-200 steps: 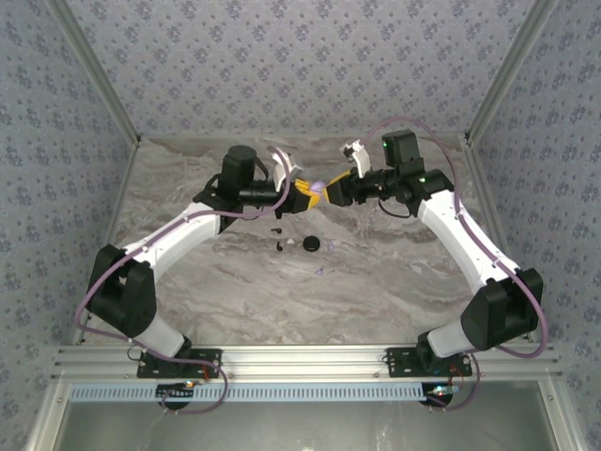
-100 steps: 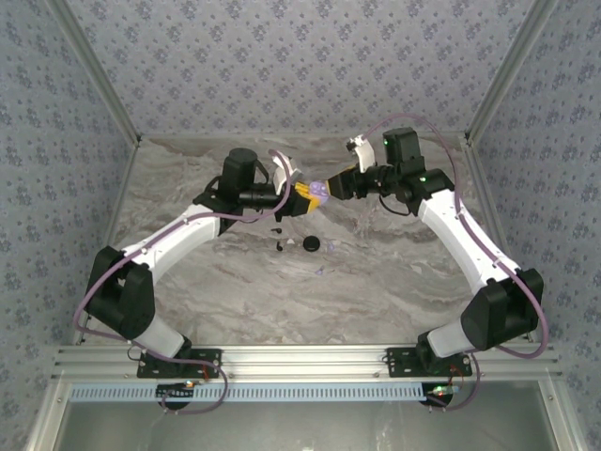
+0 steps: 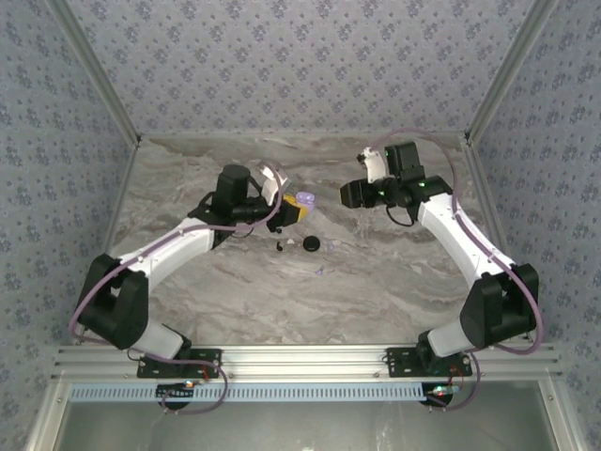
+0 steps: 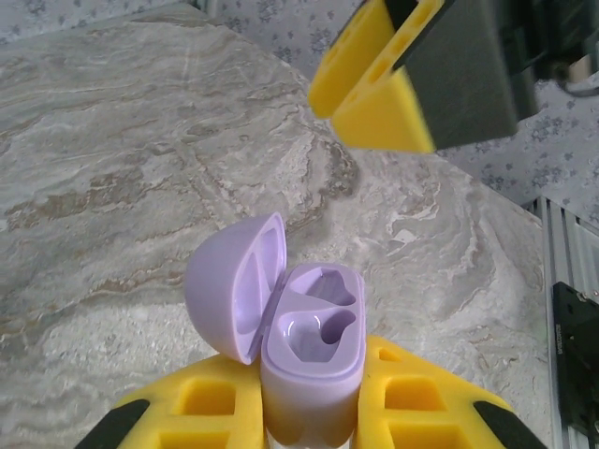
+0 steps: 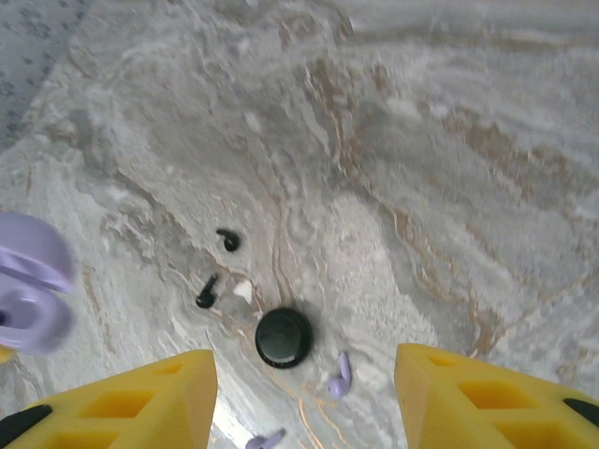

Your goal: Insert the wireless bluetooth earbuds into the charging case

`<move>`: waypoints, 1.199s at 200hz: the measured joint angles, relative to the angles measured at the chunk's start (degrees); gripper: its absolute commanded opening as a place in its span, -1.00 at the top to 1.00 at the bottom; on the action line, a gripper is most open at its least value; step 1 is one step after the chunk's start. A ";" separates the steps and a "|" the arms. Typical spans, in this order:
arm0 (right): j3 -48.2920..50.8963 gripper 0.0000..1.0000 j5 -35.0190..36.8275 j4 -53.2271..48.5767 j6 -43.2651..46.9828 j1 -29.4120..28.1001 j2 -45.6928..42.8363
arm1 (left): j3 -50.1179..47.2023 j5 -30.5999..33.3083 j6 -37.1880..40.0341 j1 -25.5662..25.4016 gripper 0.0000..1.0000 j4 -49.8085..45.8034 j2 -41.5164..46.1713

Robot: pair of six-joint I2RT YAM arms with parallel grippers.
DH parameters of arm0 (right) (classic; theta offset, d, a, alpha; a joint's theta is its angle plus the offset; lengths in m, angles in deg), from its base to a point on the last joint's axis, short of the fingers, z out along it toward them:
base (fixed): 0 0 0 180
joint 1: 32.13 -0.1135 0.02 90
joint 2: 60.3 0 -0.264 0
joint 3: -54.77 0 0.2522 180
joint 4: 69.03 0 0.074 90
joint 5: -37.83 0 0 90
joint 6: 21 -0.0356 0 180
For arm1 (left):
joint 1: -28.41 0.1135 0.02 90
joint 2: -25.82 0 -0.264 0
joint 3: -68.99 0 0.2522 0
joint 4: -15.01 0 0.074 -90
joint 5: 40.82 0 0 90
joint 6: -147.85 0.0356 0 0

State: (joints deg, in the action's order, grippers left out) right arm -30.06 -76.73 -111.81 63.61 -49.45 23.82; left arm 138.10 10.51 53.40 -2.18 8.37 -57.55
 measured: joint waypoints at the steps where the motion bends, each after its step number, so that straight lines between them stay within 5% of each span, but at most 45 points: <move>1: 0.15 -0.10 0.00 -0.02 -0.02 -0.02 0.13 | -0.11 0.04 -0.04 0.00 0.66 0.00 0.13; 124: 9.42 0.08 8.20 1.20 -5.88 -10.86 12.79 | -11.96 8.02 -5.20 -1.42 0.65 0.42 13.57; 240: 8.37 0.18 13.97 3.23 -7.89 -13.09 19.52 | -12.92 9.62 -5.70 -2.05 0.65 0.42 15.47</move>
State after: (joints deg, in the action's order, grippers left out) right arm -21.69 -62.76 -108.57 55.72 -62.54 43.34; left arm 125.18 20.13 47.69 -4.24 8.78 -42.08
